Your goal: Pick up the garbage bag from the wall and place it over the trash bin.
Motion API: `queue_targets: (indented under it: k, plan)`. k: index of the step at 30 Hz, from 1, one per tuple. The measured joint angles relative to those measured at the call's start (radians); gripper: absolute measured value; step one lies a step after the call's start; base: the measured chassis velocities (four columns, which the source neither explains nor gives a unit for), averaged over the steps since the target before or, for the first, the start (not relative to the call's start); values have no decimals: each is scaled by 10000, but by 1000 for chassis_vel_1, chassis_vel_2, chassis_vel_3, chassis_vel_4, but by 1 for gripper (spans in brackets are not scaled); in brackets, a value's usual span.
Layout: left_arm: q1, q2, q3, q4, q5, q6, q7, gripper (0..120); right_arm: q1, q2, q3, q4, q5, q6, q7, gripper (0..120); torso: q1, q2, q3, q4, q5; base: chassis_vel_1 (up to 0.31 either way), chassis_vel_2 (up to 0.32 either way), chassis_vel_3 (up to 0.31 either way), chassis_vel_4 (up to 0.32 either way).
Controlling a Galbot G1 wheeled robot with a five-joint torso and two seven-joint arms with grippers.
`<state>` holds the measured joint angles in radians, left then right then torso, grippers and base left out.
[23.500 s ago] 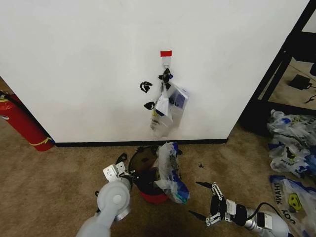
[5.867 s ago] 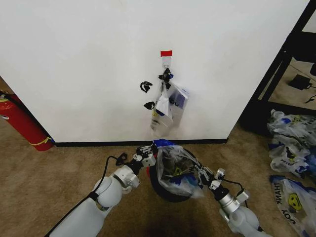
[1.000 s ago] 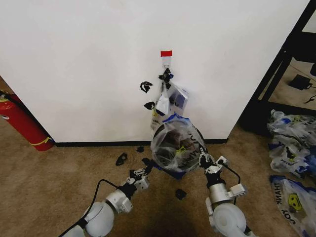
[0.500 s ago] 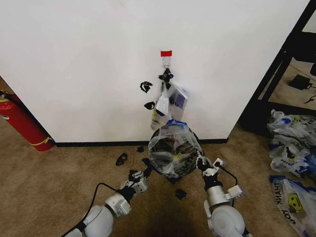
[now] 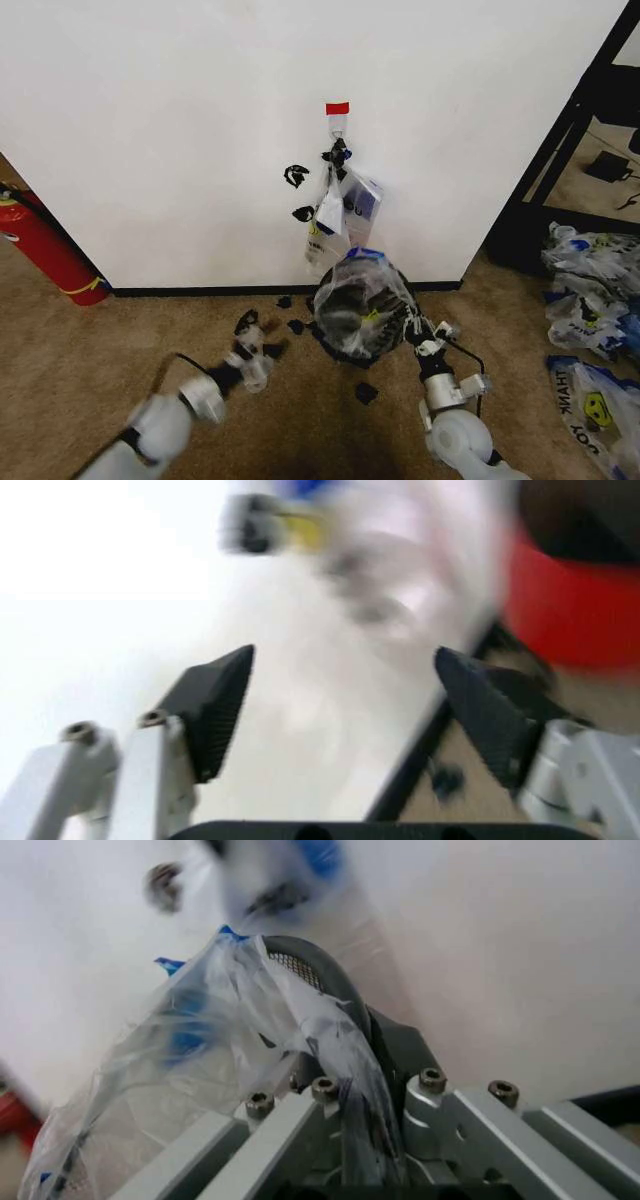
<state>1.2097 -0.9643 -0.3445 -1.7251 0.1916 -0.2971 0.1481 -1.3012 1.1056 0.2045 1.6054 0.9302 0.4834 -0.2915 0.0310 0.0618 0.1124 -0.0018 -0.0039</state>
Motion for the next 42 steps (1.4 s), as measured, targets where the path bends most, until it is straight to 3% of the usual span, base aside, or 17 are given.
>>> queue_targets:
  k: [1,2,5,6,8,13,17,28,37,42]
  plan:
    - [-38,36,23,-217,-722,255,-52,80,17,-40,25,-134,68,4,-336,1,1,0,0,0,0,0,0,0,0]
    - [-38,36,23,-217,-722,255,-52,80,17,-40,25,-134,68,4,-336,1,1,0,0,0,0,0,0,0,0]
    - [48,193,277,-1505,-4516,1138,361,93,351,-213,126,-953,553,-82,-2464,1,0,1,-1,-1,3,0,0,0,0]
    - [48,193,277,-1505,-4516,1138,361,93,351,-213,126,-953,553,-82,-2464,1,0,1,-1,-1,3,0,0,0,0]
    - [264,224,576,-2107,-6778,1479,1988,100,746,-300,240,-1626,991,-411,-4324,1,1,0,-1,8,2,0,0,0,0]
    - [393,150,810,-2241,-7720,1889,3394,100,1201,-363,367,-2244,1216,-714,-6023,1,0,0,-1,4,1,0,0,0,0]
    - [318,98,854,-2232,-8051,2218,3388,100,1259,-396,386,-2306,1306,-801,-6447,1,0,0,-1,6,2,0,0,0,0]
    - [173,-85,952,-2620,-10281,4439,1811,98,1188,-385,459,-2227,1199,-666,-6966,1,-1,1,-1,3,1,0,0,0,0]
    - [159,-178,1109,-2660,-10136,4777,1598,95,1117,-379,422,-1949,1157,-623,-6773,1,-1,1,-1,3,1,0,0,0,0]
    - [204,-163,1057,-2870,-10305,4845,1452,77,1079,-382,405,-1918,1080,-585,-6737,1,-1,1,-1,3,1,0,0,0,0]
